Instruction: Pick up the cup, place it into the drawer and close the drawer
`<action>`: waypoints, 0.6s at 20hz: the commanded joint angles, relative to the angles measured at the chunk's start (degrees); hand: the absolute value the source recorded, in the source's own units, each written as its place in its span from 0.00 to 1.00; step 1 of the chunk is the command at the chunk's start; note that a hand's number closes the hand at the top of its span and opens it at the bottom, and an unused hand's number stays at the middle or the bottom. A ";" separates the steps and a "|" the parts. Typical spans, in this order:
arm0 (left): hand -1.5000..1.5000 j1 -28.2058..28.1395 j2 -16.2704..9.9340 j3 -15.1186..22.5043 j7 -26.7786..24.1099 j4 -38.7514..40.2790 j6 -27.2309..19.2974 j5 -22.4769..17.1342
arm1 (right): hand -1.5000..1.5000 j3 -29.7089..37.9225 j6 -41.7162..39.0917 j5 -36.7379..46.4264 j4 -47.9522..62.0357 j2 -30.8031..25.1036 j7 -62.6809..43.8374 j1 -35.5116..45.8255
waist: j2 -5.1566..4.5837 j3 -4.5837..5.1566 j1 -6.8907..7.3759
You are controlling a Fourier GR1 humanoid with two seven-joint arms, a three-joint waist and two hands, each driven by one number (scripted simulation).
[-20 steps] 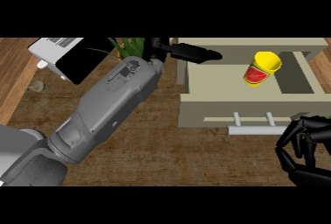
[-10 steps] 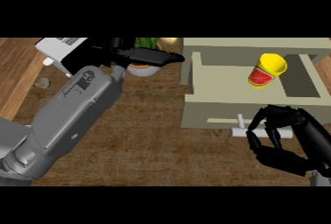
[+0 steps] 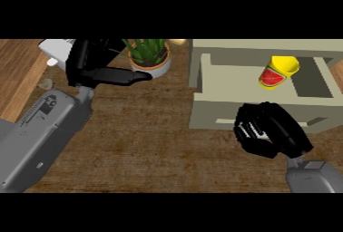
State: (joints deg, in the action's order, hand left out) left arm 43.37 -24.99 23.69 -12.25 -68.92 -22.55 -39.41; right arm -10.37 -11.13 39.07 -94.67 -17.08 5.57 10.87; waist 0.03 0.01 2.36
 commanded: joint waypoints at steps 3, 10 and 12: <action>0.00 -8.98 -4.89 -2.47 0.66 -7.61 3.26 -1.07 | 1.00 -3.14 6.56 10.80 16.54 0.09 4.75 8.08 | -0.11 -0.04 0.14; 0.00 -15.59 -5.82 -6.07 -2.00 -10.52 6.05 0.53 | 1.00 1.34 15.24 12.75 43.68 5.85 10.96 21.70 | -0.32 -0.06 -0.73; 0.00 -15.25 -8.67 -7.79 -0.76 -12.09 7.99 -1.26 | 1.00 4.05 18.70 12.53 52.48 4.30 15.01 24.83 | -0.75 -0.14 0.78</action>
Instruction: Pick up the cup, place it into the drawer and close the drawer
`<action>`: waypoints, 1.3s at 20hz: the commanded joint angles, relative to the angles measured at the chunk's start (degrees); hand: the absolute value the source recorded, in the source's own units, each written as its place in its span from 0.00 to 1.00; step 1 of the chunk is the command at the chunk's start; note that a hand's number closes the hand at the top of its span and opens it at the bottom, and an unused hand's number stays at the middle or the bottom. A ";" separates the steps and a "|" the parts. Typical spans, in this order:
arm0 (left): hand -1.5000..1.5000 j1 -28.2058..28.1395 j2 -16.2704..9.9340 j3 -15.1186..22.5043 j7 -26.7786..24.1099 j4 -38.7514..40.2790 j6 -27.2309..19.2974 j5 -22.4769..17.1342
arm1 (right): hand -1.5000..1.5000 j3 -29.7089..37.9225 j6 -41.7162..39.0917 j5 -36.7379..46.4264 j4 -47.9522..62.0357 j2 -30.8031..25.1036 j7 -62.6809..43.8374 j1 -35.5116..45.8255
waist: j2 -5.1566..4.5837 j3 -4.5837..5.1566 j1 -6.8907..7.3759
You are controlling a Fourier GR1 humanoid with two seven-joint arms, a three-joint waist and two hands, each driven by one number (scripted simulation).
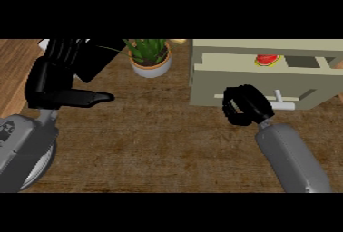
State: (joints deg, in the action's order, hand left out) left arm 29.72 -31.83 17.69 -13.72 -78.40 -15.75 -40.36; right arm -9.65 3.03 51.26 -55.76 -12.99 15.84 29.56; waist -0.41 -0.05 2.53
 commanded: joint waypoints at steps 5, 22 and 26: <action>0.00 -3.37 -0.83 -2.75 -1.81 1.23 5.65 0.30 | 1.00 5.78 5.23 0.38 27.92 1.50 8.15 15.05 | -0.70 -0.05 0.37; 0.00 -6.33 0.84 -2.57 -3.28 0.32 11.20 -0.50 | 1.00 15.27 -0.17 -5.95 41.19 -6.33 11.98 27.38 | -2.43 -0.17 3.99; 0.00 -6.10 1.04 -2.92 -3.36 0.78 11.42 -0.55 | 1.00 16.69 0.85 -7.19 41.36 -6.94 13.20 27.16 | -2.60 -0.21 4.18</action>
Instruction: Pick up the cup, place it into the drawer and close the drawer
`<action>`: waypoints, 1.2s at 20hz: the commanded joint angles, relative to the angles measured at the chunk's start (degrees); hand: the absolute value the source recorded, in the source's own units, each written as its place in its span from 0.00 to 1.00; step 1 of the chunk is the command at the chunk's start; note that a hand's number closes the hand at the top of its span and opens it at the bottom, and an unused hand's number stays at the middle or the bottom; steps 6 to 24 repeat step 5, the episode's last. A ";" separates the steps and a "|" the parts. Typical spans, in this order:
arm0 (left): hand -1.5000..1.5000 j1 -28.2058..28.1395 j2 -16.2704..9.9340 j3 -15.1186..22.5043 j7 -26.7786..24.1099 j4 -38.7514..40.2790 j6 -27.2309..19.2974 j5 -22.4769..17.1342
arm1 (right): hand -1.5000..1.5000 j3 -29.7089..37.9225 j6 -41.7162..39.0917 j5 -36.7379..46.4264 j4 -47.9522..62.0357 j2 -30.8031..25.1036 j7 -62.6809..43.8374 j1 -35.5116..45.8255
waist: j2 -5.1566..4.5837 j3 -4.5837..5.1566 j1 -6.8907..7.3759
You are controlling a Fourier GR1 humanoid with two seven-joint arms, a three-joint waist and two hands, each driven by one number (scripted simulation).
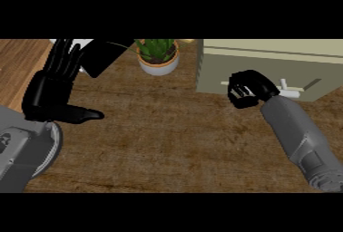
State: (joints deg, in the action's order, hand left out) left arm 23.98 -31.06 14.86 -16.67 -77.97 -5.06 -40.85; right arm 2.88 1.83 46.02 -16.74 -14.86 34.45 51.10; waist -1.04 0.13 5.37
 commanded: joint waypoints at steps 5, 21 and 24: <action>0.00 -1.04 1.09 0.60 -1.39 1.00 0.97 0.90 | 1.00 4.11 1.53 -1.80 3.23 -6.23 -3.19 5.34 | -2.22 -0.39 1.48; 0.00 -1.04 1.09 0.60 -1.39 1.00 0.97 0.90 | 1.00 4.11 1.53 -1.80 3.23 -6.23 -3.19 5.34 | -2.22 -0.39 1.48; 0.00 -1.04 1.09 0.60 -1.39 1.00 0.97 0.90 | 1.00 4.11 1.53 -1.80 3.23 -6.23 -3.19 5.34 | -2.22 -0.39 1.48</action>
